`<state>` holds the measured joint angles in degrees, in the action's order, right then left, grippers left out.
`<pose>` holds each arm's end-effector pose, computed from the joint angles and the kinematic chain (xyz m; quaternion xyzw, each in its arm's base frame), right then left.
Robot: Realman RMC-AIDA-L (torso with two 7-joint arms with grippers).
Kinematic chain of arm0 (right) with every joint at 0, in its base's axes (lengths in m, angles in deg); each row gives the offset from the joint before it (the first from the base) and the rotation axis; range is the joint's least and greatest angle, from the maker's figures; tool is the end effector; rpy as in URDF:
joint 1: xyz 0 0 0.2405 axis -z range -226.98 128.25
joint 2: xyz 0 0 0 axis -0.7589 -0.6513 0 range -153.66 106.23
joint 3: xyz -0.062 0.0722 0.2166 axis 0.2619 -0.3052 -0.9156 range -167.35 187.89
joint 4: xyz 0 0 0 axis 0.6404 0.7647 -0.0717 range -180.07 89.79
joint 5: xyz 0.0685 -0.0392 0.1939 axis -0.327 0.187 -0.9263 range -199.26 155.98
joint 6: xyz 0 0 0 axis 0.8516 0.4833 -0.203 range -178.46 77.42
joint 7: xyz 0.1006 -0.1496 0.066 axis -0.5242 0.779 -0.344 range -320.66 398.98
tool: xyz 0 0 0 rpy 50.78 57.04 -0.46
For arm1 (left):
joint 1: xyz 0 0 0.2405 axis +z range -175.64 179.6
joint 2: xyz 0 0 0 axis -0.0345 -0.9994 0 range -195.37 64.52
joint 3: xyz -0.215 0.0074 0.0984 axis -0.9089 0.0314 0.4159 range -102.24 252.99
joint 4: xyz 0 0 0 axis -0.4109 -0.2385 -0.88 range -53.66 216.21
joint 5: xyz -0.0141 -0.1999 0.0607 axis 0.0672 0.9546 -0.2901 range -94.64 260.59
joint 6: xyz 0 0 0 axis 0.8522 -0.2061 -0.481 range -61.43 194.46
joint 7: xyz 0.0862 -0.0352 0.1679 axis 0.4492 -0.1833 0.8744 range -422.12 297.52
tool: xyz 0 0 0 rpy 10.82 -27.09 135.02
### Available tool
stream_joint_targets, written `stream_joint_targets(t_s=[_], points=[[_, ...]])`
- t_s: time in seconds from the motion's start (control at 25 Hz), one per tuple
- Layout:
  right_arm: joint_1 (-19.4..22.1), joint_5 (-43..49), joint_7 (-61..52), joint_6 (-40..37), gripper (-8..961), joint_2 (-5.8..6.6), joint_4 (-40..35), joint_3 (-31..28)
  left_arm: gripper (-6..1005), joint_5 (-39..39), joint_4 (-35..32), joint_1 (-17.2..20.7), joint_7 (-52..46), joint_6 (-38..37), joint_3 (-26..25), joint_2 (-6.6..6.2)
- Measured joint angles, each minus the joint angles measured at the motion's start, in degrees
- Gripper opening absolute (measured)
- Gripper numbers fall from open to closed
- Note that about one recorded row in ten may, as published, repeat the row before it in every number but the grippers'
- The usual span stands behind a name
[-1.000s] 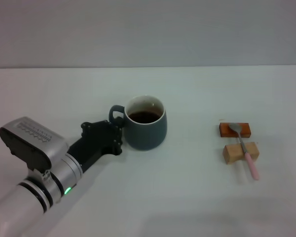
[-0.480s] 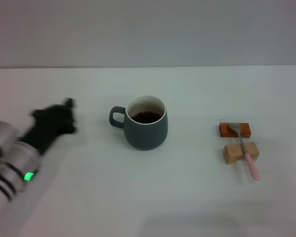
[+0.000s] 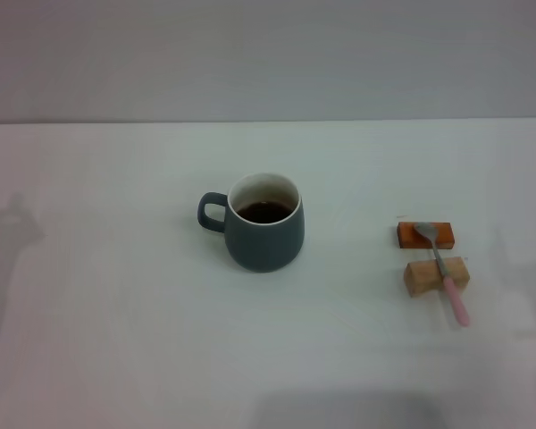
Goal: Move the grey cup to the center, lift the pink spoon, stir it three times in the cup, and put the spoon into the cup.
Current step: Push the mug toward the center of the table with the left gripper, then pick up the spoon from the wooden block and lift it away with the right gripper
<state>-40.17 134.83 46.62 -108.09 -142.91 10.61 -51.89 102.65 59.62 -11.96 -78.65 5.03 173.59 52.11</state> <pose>0.2533 0.2958 0.0098 -0.6577 0.1850 0.3320 0.6503 -0.3390 0.3563 0.0460 -0.6173 -0.2847 -0.3375 0.6512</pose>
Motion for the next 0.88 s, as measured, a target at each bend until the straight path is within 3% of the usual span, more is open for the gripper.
stream_joint_targets(t_s=[0.52,0.76,0.88], points=[[1.93,-6.3,0.01,-1.25,675,-0.17,-3.14,12.3,-2,0.12,0.12,-0.36,1.22,-3.12,-1.02,0.19],[2.16,-8.63,0.24,-3.54,675,0.01,-4.16,14.33,-2,0.09,0.3,-0.63,1.16,-2.81,-0.82,0.14],[2.34,-8.89,2.53,-4.01,675,0.15,-3.67,14.12,-2,-0.7,3.98,-3.59,1.22,-2.25,0.83,0.44]])
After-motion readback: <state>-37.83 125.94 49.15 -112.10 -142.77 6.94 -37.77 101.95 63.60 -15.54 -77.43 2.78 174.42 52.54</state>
